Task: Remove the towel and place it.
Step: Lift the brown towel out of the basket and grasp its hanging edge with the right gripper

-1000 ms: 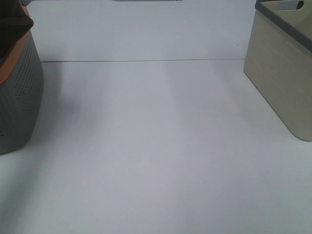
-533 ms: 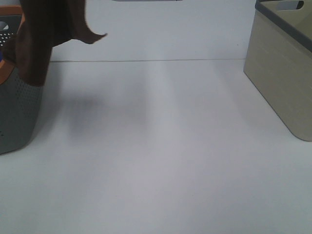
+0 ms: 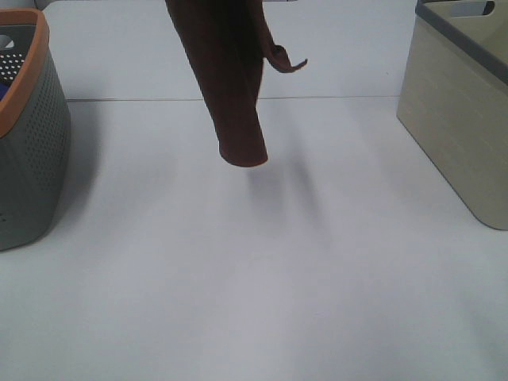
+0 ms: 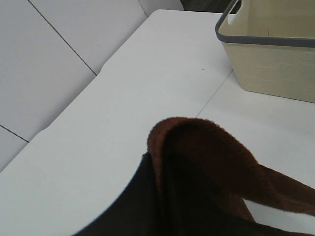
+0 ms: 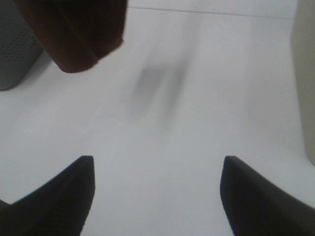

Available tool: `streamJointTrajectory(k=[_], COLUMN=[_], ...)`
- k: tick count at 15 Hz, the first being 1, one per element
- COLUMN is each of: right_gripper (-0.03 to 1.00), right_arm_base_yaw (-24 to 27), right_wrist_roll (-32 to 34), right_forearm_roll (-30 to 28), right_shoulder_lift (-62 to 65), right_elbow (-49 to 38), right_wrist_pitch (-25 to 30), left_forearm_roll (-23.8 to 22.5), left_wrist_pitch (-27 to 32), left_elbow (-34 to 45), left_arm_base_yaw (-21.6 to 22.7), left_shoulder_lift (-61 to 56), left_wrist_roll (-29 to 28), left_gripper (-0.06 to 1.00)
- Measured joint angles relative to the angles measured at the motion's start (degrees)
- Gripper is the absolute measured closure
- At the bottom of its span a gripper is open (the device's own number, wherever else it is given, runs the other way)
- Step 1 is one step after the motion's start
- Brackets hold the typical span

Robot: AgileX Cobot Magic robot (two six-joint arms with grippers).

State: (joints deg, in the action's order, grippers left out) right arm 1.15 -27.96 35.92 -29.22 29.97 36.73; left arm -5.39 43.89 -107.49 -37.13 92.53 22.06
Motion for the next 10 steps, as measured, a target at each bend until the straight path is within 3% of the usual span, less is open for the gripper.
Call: streamJointTrajectory(k=[2,5,8,10], right_gripper=[0.34,0.34,0.34,0.34], right_arm_base_yaw=[0.00,0.00,0.00,0.00], right_wrist_roll=[-16.21,-39.08,-51.11,-54.72], right_forearm_roll=[16.10,34.78,44.46,48.07], right_shoulder_lift=[-6.36,-12.03,-16.67,-20.28], right_elbow=[0.00,0.00,0.00,0.00], right_wrist_pitch=[-2.41,-1.38,-0.97,-0.74], left_forearm_roll=[0.11,0.23,0.23,0.29], left_wrist_pitch=[-0.17,-0.92,-1.26,-2.64], left_elbow=[0.00,-0.11,-0.11,-0.11], left_arm_base_yaw=[-1.95,-3.95,-5.44,-6.59], left_shoulder_lift=[2.29,4.07,5.39,6.36], left_wrist_roll=[-1.55,-3.27,-4.30,-4.93], left_gripper=[0.93,0.93,0.93,0.93])
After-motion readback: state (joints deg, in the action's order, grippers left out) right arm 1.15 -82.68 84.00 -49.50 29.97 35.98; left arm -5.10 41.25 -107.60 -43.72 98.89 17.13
